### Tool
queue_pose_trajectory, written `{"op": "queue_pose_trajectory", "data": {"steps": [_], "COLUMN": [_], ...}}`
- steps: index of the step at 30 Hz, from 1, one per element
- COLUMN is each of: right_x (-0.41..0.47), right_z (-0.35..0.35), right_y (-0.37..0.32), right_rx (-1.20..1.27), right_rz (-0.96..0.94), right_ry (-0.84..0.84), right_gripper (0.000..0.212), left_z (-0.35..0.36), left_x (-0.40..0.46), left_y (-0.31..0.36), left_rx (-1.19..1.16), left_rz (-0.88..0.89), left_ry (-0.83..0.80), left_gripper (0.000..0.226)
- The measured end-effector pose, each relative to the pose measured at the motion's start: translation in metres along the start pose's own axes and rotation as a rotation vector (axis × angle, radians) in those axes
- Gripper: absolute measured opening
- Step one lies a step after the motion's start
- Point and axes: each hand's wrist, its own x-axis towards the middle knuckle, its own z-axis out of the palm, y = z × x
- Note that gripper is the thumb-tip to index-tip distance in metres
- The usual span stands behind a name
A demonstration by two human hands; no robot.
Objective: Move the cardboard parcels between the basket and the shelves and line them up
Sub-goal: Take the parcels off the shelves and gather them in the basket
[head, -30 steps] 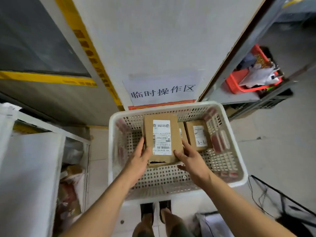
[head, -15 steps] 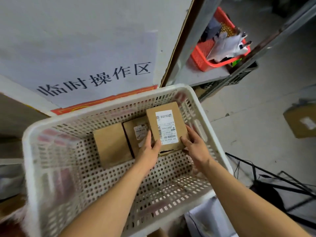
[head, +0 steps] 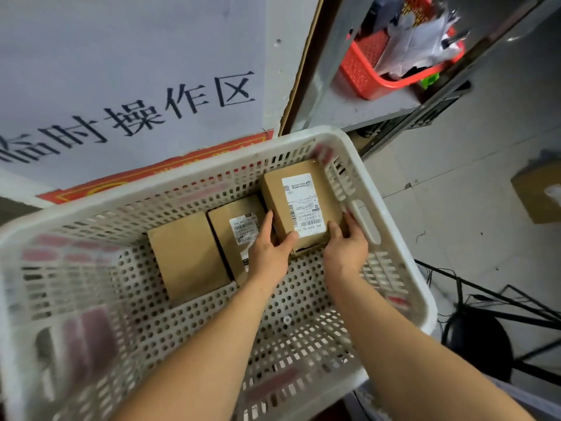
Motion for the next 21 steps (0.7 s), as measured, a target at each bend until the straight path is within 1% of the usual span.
{"op": "queue_pose_trajectory", "data": {"steps": [4, 6, 9, 13, 16, 21], "right_x": [-0.004, -0.012, -0.031, -0.08, -0.124, -0.21], "right_z": [-0.015, -0.024, -0.039, -0.066, -0.083, -0.087], "right_y": [-0.012, -0.022, -0.03, -0.061, -0.093, -0.163], "right_rx": [-0.188, -0.239, -0.339, -0.478, -0.597, -0.719], "right_rz": [-0.039, -0.035, -0.076, -0.165, -0.271, -0.564], "right_ry": [-0.112, -0.167, -0.228, -0.337, -0.506, -0.724], "right_gripper": [0.054, 0.058, 0.06, 0.067, 0.059, 0.042], "left_z": [-0.013, -0.021, -0.037, -0.083, -0.129, -0.198], "left_x": [-0.006, -0.013, -0.037, -0.09, -0.136, -0.219], "left_y": [0.011, 0.022, 0.04, 0.062, 0.079, 0.108], "left_rx": [0.086, 0.12, 0.184, 0.373, 0.483, 0.542], "left_rz": [0.02, 0.029, 0.053, 0.117, 0.149, 0.206], "left_ry": [-0.064, -0.074, -0.055, -0.035, 0.021, 0.115], "left_gripper": [0.08, 0.078, 0.065, 0.051, 0.044, 0.04]}}
